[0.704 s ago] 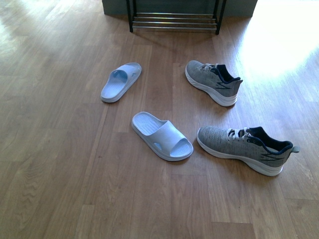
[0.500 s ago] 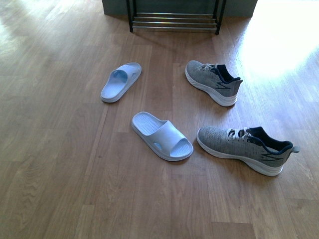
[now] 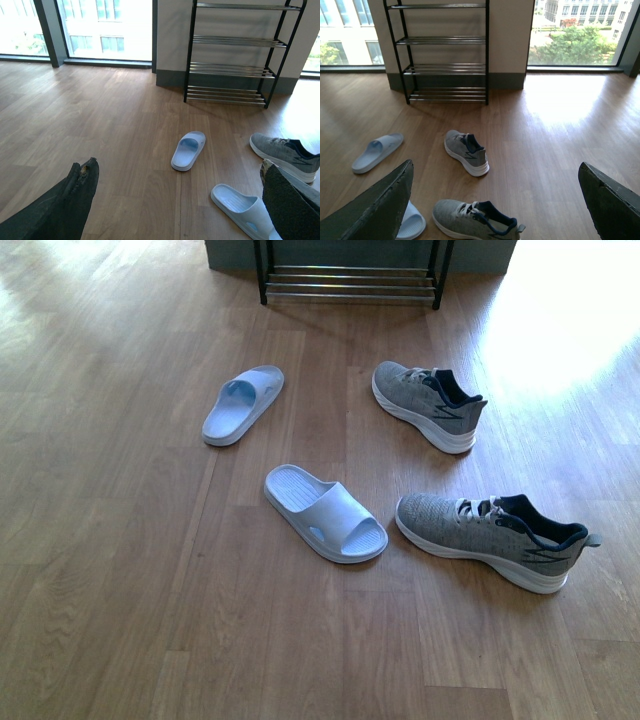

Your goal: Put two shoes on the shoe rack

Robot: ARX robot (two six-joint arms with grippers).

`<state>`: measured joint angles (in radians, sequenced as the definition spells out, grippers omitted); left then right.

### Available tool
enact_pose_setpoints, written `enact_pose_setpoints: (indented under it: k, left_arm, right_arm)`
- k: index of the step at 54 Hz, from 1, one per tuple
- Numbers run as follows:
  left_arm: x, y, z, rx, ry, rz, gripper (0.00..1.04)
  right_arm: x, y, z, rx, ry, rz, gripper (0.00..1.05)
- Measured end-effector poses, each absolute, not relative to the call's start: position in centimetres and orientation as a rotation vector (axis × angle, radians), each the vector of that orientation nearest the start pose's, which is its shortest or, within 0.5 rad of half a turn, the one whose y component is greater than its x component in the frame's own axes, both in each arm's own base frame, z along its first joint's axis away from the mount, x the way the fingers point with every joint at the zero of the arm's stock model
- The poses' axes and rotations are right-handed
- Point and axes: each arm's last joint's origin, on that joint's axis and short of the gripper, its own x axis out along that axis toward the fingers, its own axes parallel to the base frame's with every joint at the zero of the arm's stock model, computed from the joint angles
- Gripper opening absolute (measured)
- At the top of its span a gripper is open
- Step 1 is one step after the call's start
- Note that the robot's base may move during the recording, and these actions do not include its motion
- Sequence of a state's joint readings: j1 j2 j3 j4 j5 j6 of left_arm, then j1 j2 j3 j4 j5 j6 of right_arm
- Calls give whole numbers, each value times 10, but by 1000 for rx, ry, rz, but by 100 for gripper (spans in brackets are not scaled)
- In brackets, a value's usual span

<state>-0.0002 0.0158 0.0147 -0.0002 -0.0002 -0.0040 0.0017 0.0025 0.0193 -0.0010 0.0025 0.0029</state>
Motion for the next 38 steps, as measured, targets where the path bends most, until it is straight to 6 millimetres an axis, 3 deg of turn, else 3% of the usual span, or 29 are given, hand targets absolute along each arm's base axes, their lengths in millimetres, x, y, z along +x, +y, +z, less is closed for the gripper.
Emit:
enact_pose_setpoints:
  k: [38]
  left_arm:
    - [98,0,167,-4,1,0,95]
  right_arm:
    - [97,0,170,3,-16,-1,96]
